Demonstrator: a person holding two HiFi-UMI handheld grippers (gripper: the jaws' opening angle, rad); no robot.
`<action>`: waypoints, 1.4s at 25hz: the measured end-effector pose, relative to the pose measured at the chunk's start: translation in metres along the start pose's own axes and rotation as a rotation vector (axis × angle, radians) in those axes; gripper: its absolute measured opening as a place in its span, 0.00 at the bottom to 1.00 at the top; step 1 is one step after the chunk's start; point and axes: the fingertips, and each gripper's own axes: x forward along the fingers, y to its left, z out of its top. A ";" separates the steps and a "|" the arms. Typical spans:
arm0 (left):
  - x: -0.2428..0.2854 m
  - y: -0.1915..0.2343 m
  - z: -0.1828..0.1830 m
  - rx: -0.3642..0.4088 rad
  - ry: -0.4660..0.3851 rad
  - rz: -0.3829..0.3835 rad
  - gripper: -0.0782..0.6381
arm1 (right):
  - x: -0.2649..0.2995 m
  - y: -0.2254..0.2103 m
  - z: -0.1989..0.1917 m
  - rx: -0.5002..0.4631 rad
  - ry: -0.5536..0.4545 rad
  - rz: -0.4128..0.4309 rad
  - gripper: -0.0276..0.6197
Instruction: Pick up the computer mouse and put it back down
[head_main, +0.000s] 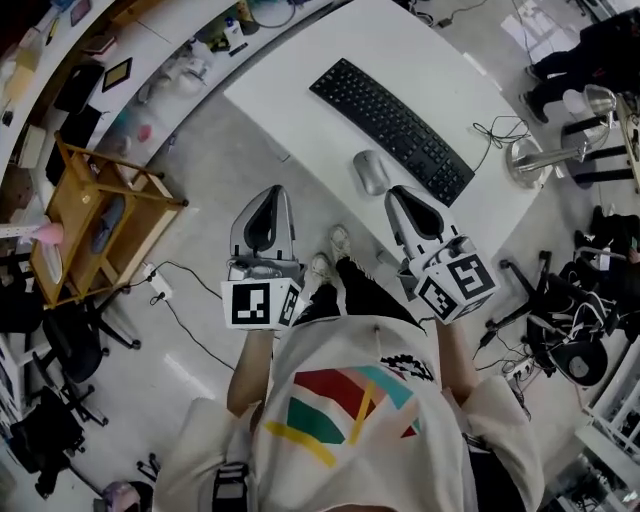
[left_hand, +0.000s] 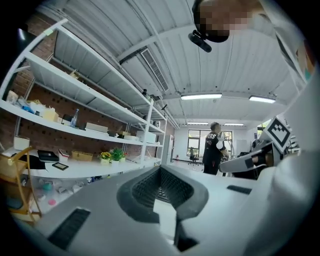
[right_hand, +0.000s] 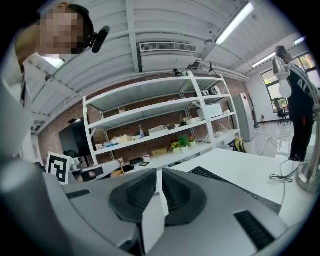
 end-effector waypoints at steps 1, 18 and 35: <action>0.004 -0.001 0.002 -0.001 -0.005 -0.004 0.17 | 0.004 0.000 0.003 0.008 -0.020 0.030 0.07; 0.083 0.032 -0.012 0.056 0.101 -0.021 0.17 | 0.092 -0.078 -0.073 -0.025 0.262 -0.103 0.63; 0.129 0.065 -0.081 -0.017 0.281 -0.180 0.17 | 0.122 -0.106 -0.178 0.064 0.649 -0.177 0.62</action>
